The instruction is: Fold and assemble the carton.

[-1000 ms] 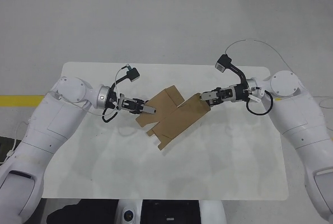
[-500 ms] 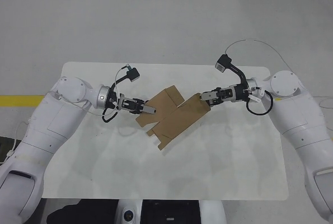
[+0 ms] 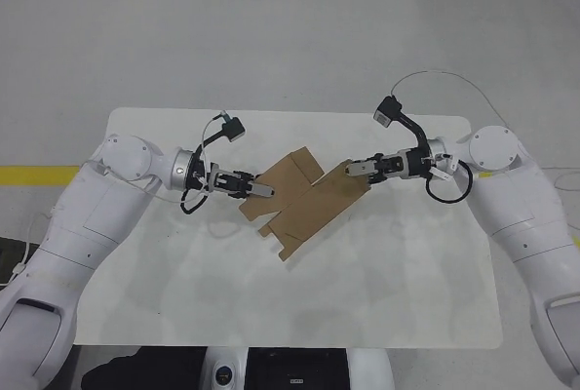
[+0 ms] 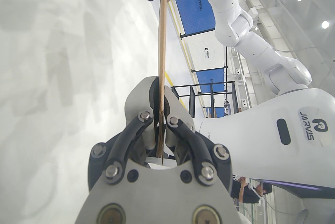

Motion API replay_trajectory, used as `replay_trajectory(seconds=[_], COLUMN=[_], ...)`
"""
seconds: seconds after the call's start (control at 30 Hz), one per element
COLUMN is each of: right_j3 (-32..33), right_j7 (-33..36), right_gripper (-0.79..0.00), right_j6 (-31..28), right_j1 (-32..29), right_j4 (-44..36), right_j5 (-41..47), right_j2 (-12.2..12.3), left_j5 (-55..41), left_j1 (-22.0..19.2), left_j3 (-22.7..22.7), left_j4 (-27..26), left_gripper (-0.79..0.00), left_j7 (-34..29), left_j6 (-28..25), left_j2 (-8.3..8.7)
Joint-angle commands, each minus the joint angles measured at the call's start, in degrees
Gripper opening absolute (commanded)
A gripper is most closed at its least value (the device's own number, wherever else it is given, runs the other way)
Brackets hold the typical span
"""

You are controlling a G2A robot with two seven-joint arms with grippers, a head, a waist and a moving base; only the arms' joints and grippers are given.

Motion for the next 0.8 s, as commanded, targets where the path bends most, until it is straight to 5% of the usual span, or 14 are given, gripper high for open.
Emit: replay_trajectory(seconds=[0.0,0.67,0.73,0.77], right_j3=[0.48,-3.59,-4.15,-4.43], right_j7=[0.63,1.51,1.24,1.15], right_gripper=[0.0,-0.015,-0.2,-0.397], right_j6=[-0.16,0.69,0.42,0.33], right_j1=[-0.3,-2.51,-2.46,-2.43], right_j4=[-0.38,-9.55,-9.8,-9.85], right_j5=[-0.46,2.05,2.31,2.36], right_j2=[0.26,3.17,3.52,3.71], left_j5=[-0.26,-3.55,-3.63,-3.67], left_j1=[-0.1,-1.9,-1.97,-2.0], left_j3=[-0.28,1.19,1.41,1.48], left_j4=[-0.12,-0.71,-0.49,-0.4], left_gripper=[-0.785,-0.785,-0.785,-0.785], left_j7=[-0.55,-4.59,-4.67,-4.65], left_j6=[0.07,2.59,2.66,2.64], left_j2=[0.01,-0.82,-0.87,-0.89])
